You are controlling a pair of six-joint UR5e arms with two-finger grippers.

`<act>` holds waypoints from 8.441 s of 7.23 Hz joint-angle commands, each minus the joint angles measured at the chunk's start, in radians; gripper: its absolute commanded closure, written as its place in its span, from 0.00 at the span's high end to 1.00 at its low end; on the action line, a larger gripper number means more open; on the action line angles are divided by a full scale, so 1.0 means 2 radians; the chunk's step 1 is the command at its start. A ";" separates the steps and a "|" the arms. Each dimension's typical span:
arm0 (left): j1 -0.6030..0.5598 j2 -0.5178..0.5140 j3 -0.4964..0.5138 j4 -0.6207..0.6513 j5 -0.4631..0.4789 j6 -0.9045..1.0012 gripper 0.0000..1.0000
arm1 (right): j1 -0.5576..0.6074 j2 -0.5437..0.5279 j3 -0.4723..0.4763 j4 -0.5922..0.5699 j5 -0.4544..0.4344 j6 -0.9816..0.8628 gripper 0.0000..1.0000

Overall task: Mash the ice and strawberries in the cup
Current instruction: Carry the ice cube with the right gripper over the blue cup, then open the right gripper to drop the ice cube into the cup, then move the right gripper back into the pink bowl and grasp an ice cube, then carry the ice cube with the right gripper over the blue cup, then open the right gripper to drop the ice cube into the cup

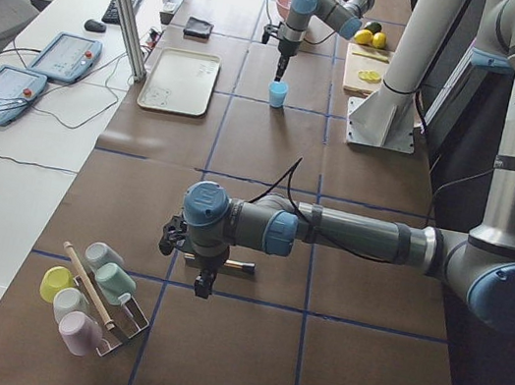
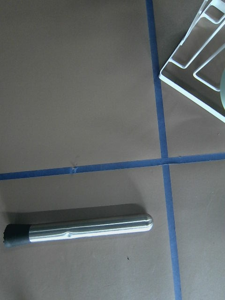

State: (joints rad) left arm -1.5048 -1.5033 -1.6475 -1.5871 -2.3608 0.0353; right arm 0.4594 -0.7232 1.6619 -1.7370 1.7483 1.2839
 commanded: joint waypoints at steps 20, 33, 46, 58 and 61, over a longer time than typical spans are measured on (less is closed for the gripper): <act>0.000 0.000 0.001 0.003 0.000 0.000 1.00 | 0.336 -0.486 0.073 0.233 0.196 -0.524 0.96; 0.001 0.000 0.002 0.000 0.000 0.000 1.00 | 0.321 -0.487 0.040 0.233 0.174 -0.517 0.36; 0.001 0.000 0.004 0.000 0.000 0.000 1.00 | 0.146 -0.196 0.144 0.047 0.116 -0.165 0.03; 0.002 0.000 0.006 0.000 0.000 0.000 1.00 | -0.023 -0.035 0.007 0.050 -0.049 0.018 0.99; 0.002 0.000 0.005 0.000 0.000 0.000 1.00 | -0.014 -0.035 0.010 0.049 -0.045 0.013 0.99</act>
State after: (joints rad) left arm -1.5003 -1.5033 -1.6361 -1.5877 -2.3608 0.0353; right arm 0.4176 -0.7922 1.6777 -1.6374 1.6522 1.3185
